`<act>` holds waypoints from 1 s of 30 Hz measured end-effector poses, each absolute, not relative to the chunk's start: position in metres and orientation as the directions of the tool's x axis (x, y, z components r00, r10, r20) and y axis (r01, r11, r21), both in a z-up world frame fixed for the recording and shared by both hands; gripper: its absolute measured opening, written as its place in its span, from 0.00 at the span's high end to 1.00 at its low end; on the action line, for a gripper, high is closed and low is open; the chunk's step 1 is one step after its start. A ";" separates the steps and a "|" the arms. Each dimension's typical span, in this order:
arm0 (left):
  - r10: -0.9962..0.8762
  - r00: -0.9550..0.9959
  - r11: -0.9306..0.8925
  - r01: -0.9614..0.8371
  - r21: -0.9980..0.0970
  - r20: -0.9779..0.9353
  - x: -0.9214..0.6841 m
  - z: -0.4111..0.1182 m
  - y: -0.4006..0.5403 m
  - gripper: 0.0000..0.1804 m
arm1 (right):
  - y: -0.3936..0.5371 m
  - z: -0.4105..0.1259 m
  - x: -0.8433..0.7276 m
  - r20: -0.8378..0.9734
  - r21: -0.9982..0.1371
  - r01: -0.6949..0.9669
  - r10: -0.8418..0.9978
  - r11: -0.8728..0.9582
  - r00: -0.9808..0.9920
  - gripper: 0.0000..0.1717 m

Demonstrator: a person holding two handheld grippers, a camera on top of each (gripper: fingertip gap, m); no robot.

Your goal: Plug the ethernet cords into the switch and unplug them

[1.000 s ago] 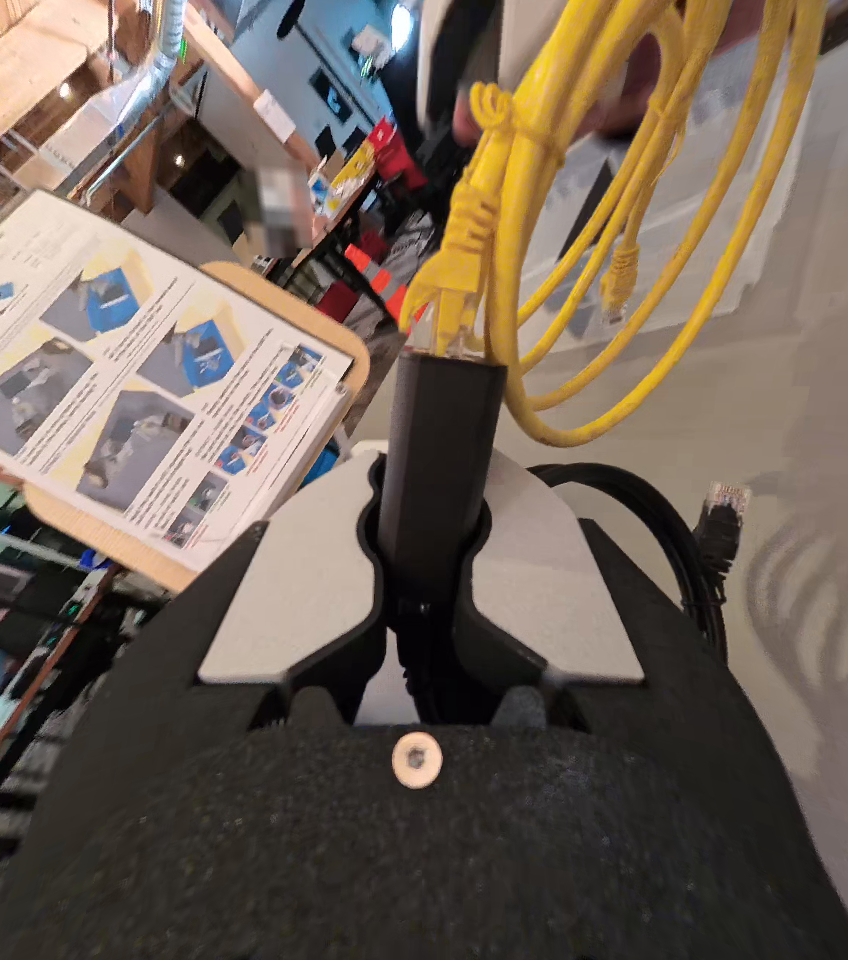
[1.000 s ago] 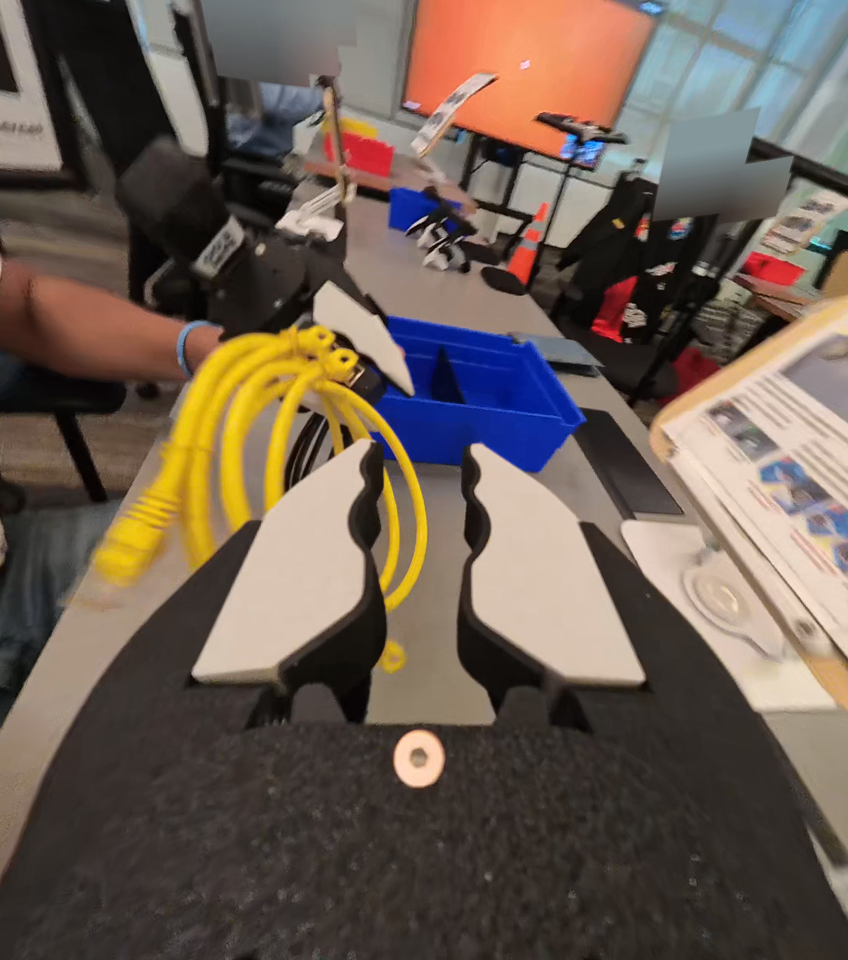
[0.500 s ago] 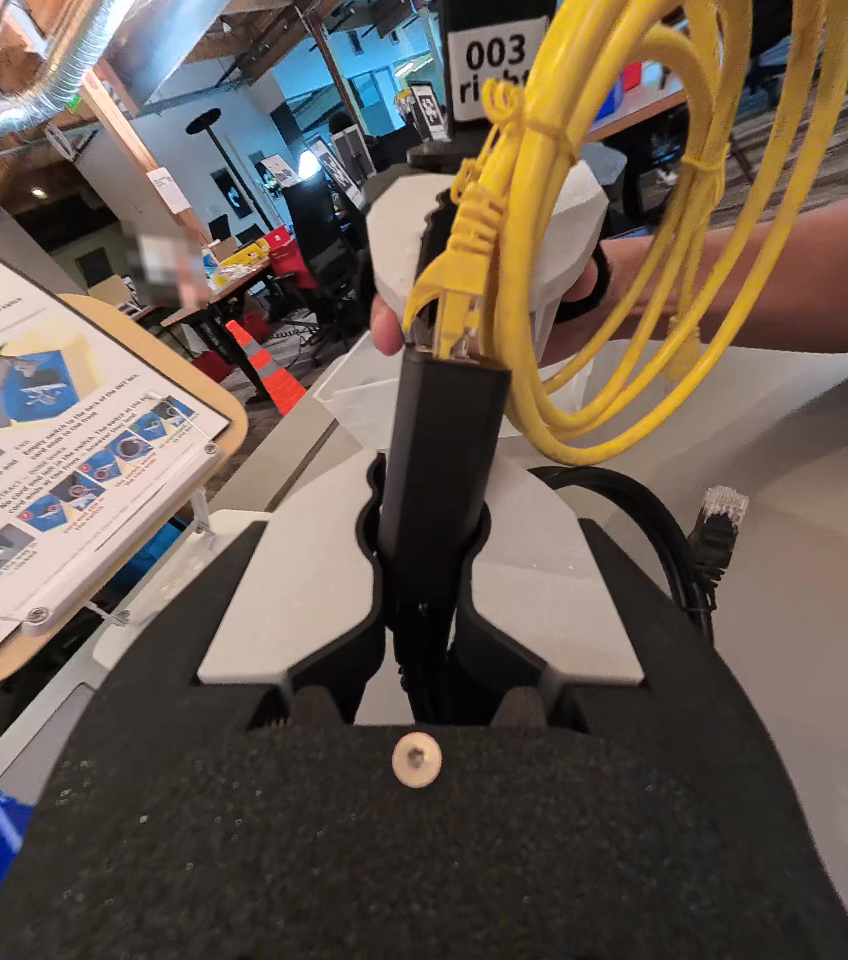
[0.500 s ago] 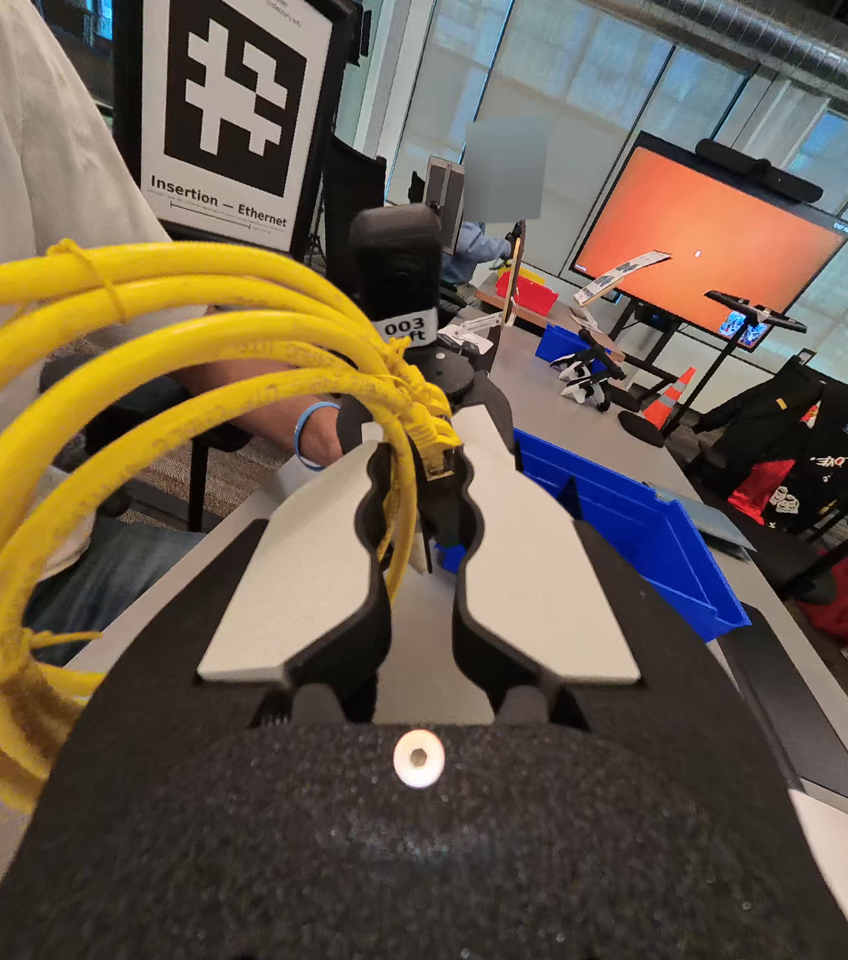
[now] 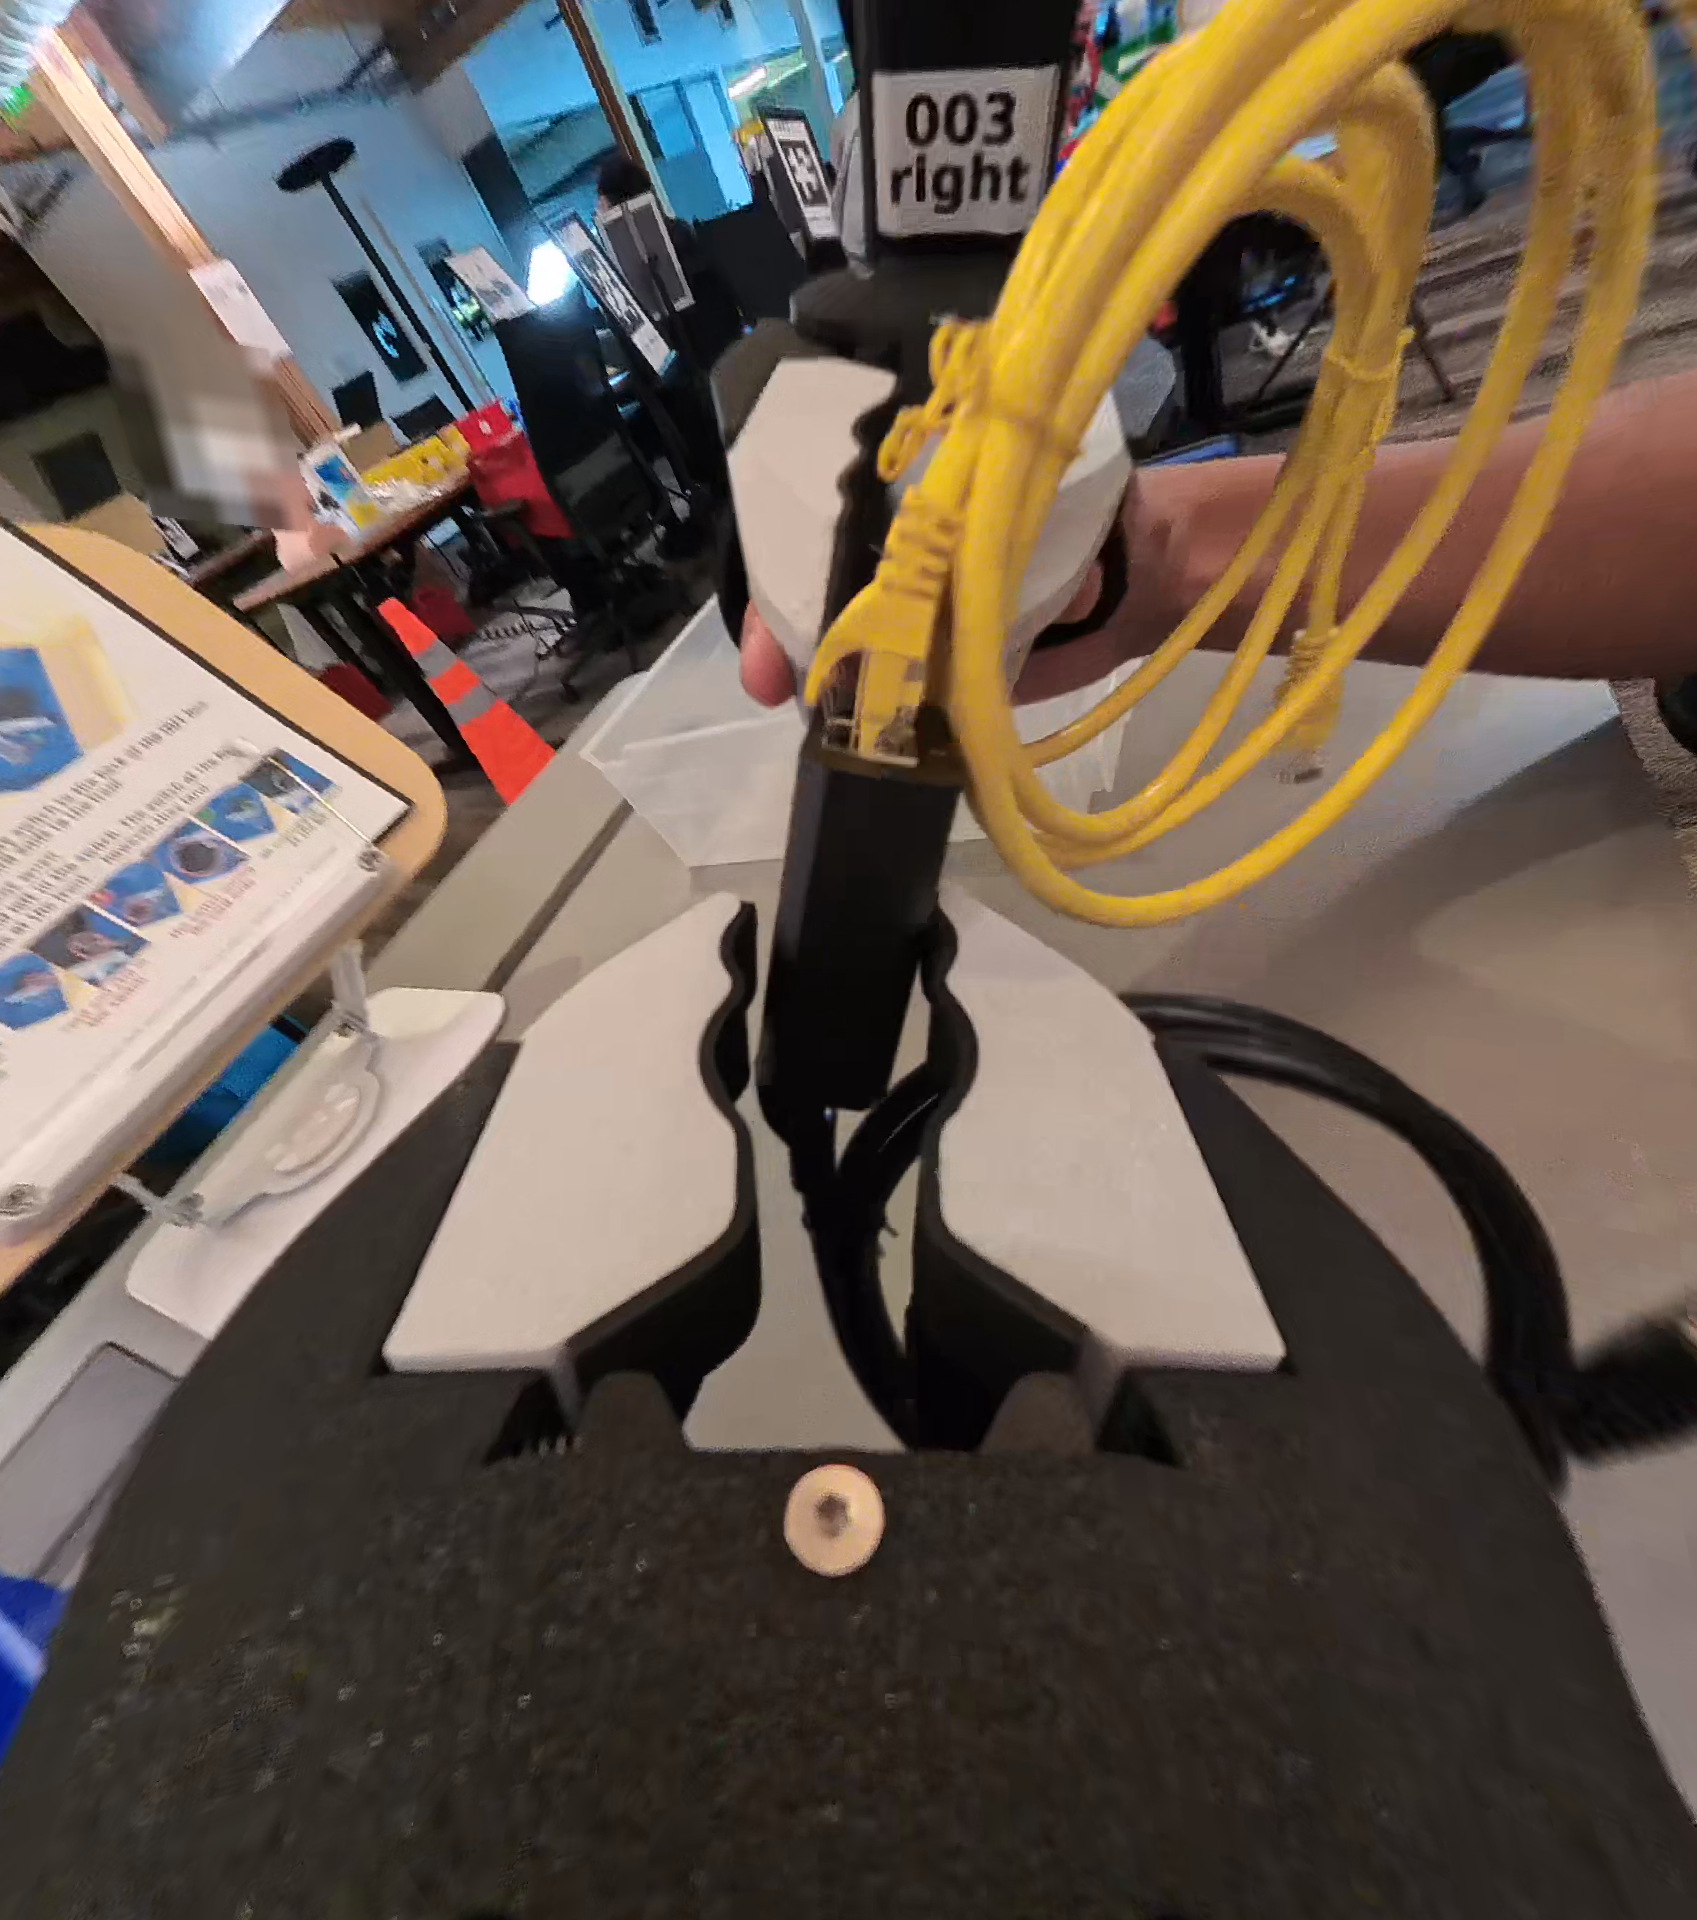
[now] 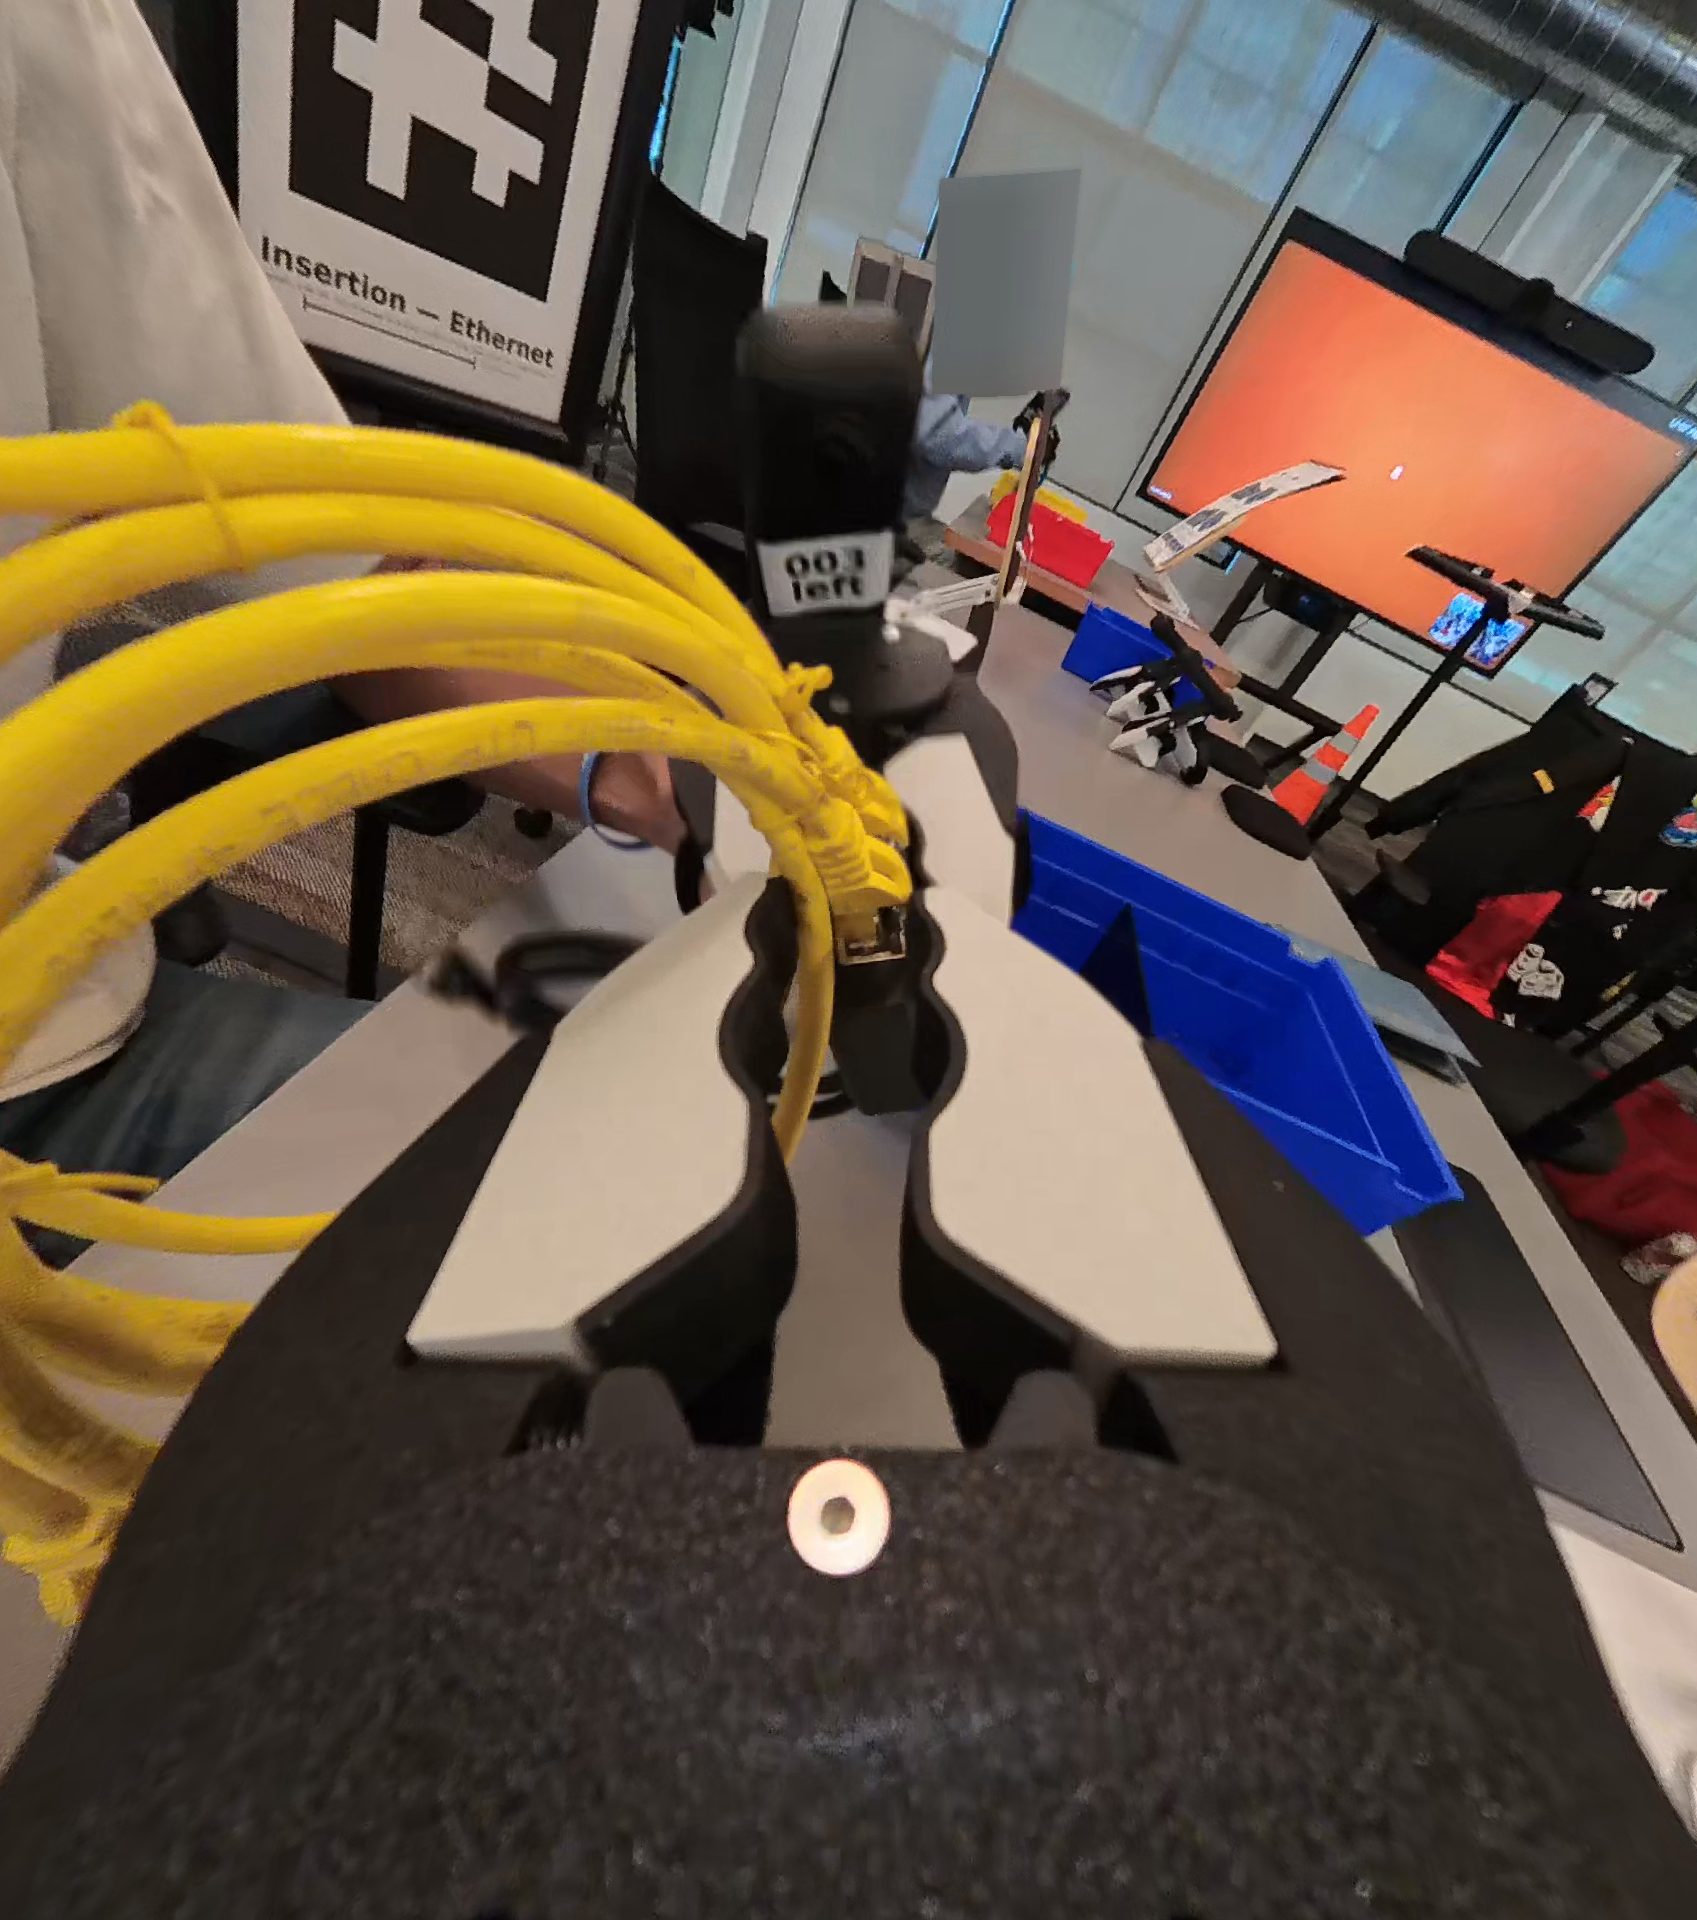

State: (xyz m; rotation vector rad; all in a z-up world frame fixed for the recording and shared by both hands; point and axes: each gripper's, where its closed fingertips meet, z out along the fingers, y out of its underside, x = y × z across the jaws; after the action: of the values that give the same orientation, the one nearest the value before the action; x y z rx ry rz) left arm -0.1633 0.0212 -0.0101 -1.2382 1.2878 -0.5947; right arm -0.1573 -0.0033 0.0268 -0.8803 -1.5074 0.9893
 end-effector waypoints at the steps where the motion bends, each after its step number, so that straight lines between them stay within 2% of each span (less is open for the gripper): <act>1: -0.876 0.259 0.326 -0.303 -0.895 -0.407 -0.165 -0.009 0.020 0.84 | -0.002 0.024 -0.156 0.369 -0.925 0.040 0.917 0.379 -0.149 0.89; 7: -0.767 0.228 0.466 -0.446 -0.764 -0.600 -0.160 -0.019 0.017 0.86 | -0.012 0.014 -0.170 0.379 -0.916 0.058 0.906 0.396 -0.188 0.88; 10: -0.745 0.207 0.482 -0.490 -0.726 -0.634 -0.161 -0.020 0.017 0.86 | -0.015 0.012 -0.169 0.397 -0.905 0.081 0.896 0.419 -0.196 0.88; 13: -0.694 0.227 0.537 -0.469 -0.701 -0.684 -0.162 -0.008 0.015 0.86 | -0.016 0.014 -0.162 0.406 -0.899 0.093 0.894 0.428 -0.188 0.84; 14: -0.691 0.225 0.549 -0.454 -0.702 -0.687 -0.162 -0.005 0.012 0.86 | -0.015 0.015 -0.156 0.408 -0.897 0.098 0.893 0.430 -0.189 0.80; 16: -0.705 0.231 0.559 -0.399 -0.727 -0.670 -0.162 0.003 0.006 0.86 | -0.006 0.023 -0.145 0.391 -0.910 0.088 0.908 0.406 -0.150 0.78; 17: -0.720 0.226 0.564 -0.360 -0.743 -0.656 -0.161 0.006 0.002 0.86 | -0.004 0.028 -0.140 0.402 -0.908 0.069 0.906 0.413 -0.131 0.79; 20: -0.751 0.209 0.580 -0.246 -0.776 -0.627 -0.157 0.015 -0.009 0.86 | -0.015 0.049 -0.139 0.524 -0.852 -0.023 0.848 0.524 -0.083 0.92; 26: -0.768 0.185 0.585 -0.188 -0.789 -0.614 -0.156 0.018 -0.016 0.86 | -0.038 0.049 -0.162 0.616 -0.781 0.042 0.780 0.623 -0.112 0.89; 30: -0.766 0.149 0.598 -0.191 -0.779 -0.625 -0.150 0.014 -0.023 0.86 | -0.040 0.042 -0.164 0.605 -0.784 0.067 0.784 0.617 -0.141 0.89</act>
State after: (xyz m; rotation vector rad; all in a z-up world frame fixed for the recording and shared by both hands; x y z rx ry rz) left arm -0.1500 -0.0233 0.0137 -0.8861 1.3940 -0.5030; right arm -0.1639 -0.0397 0.0423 -0.7222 -1.6115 0.7250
